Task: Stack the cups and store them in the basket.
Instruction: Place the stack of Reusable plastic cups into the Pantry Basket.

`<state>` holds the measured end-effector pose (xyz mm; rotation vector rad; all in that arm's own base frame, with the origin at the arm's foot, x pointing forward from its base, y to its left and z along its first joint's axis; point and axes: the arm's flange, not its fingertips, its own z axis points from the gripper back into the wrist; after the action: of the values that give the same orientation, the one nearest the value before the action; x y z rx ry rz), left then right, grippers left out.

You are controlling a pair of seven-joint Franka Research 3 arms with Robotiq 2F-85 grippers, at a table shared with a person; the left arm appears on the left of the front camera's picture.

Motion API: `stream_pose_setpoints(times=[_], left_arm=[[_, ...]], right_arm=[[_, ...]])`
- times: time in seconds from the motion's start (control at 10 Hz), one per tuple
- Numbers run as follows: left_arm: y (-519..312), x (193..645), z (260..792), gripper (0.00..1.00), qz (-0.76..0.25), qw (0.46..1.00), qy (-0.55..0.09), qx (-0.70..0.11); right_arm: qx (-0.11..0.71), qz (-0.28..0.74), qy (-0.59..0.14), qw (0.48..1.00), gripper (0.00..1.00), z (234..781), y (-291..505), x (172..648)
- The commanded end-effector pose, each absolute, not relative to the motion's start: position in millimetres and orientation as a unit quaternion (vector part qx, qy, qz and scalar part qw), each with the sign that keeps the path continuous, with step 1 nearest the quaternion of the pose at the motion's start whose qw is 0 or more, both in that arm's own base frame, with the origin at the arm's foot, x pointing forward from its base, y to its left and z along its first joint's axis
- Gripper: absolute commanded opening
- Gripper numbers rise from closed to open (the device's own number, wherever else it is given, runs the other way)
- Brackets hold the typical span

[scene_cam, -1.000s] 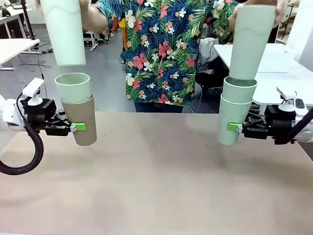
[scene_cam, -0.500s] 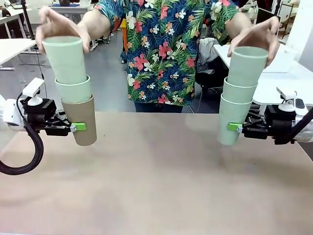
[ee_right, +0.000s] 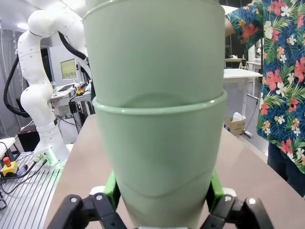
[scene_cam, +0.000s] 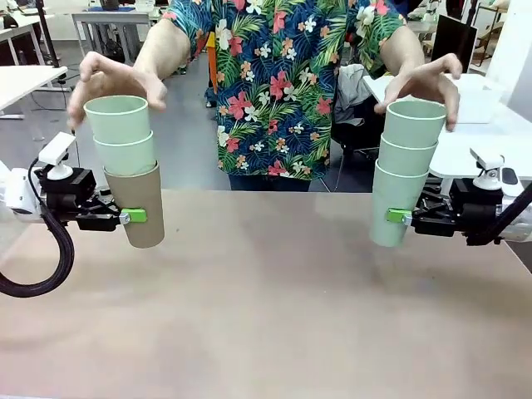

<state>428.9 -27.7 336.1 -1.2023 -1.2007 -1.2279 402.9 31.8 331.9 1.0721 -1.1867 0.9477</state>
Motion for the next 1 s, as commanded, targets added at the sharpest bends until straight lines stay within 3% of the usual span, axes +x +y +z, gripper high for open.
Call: stream_pose_setpoints(times=[0.0, 0.9], left_arm=[[-28.1, 427.6, 341.9, 0.85, -0.508, 0.497, -0.497, -0.499], [-28.1, 427.6, 341.9, 0.85, -0.508, 0.497, -0.497, -0.499]], right_arm=[[0.460, 0.407, -0.516, 0.597, 0.86, 335.5, 32.6, 403.9], [0.460, 0.407, -0.516, 0.597, 0.86, 335.5, 32.6, 403.9]])
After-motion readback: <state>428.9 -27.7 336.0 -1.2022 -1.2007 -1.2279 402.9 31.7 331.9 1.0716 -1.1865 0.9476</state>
